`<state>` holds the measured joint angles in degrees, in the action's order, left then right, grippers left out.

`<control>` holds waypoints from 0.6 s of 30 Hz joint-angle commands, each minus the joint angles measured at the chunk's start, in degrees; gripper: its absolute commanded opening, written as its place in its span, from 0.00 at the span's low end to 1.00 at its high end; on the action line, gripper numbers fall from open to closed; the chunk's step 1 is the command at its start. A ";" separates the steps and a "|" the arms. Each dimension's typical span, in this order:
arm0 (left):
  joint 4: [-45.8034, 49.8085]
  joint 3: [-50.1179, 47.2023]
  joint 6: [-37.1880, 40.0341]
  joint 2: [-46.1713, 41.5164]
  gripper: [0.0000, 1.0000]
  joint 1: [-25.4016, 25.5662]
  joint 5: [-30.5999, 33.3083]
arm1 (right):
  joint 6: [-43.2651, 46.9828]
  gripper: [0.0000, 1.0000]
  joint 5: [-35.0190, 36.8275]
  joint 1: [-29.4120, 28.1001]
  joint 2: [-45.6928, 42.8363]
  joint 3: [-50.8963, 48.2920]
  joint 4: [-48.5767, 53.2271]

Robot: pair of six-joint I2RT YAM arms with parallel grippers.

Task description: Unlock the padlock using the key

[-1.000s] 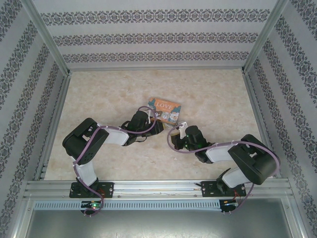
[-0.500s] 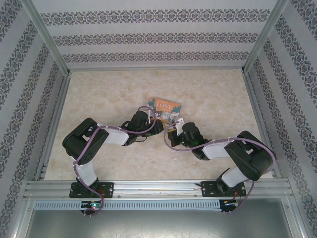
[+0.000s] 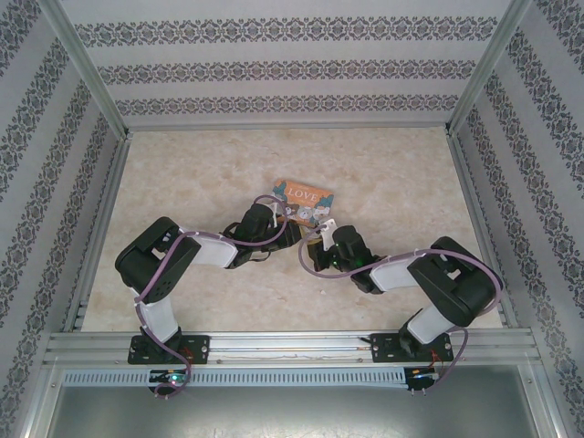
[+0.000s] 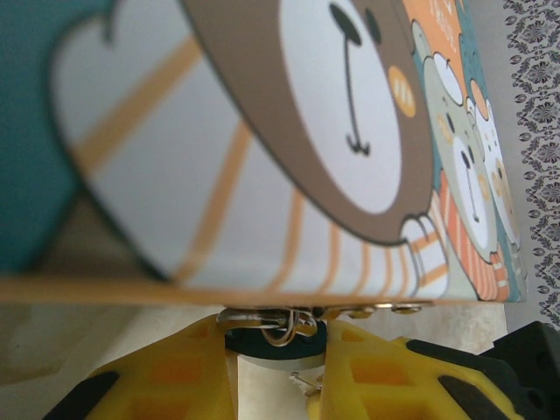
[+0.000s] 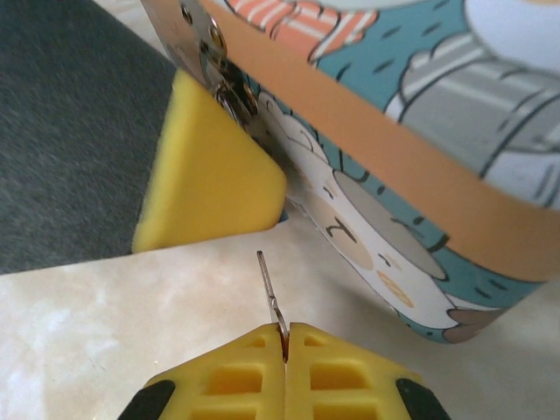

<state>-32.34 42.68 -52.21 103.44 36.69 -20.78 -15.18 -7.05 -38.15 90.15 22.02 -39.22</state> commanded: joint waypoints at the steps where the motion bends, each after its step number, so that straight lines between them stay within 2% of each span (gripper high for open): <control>1: -1.29 1.45 -0.70 -1.67 0.23 0.05 -0.42 | 1.03 0.00 1.07 -0.61 0.99 1.50 -0.33; 18: -1.35 1.28 -0.70 -1.77 0.23 0.05 -0.51 | 0.85 0.00 3.04 -0.72 -0.01 1.96 -1.23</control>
<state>-32.34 42.68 -52.38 103.44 36.69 -20.78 -14.98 -5.76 -38.15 90.70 22.79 -39.27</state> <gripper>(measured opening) 0.235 0.048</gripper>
